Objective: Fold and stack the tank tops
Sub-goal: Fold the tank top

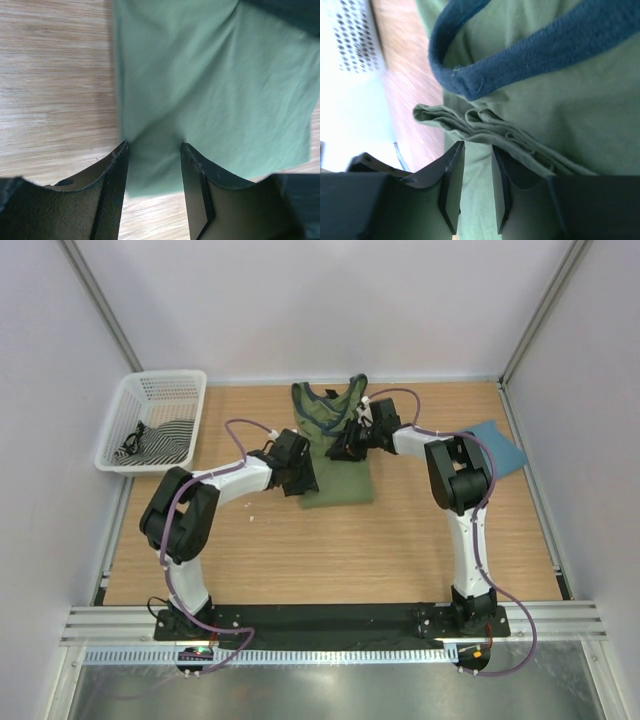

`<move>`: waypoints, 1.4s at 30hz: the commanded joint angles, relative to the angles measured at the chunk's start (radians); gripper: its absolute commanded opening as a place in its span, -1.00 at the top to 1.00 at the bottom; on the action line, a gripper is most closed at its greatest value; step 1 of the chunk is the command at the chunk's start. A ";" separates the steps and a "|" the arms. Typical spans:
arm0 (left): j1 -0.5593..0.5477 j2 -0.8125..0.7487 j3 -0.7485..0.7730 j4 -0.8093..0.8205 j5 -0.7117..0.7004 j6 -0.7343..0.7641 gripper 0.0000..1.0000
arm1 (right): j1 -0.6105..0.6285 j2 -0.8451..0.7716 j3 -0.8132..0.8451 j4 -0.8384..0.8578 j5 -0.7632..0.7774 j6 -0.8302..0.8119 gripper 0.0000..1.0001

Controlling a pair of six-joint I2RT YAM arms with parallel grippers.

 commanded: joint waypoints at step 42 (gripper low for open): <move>-0.029 -0.065 -0.091 0.123 0.085 -0.050 0.17 | -0.084 -0.544 -0.533 -0.177 0.228 -0.220 0.26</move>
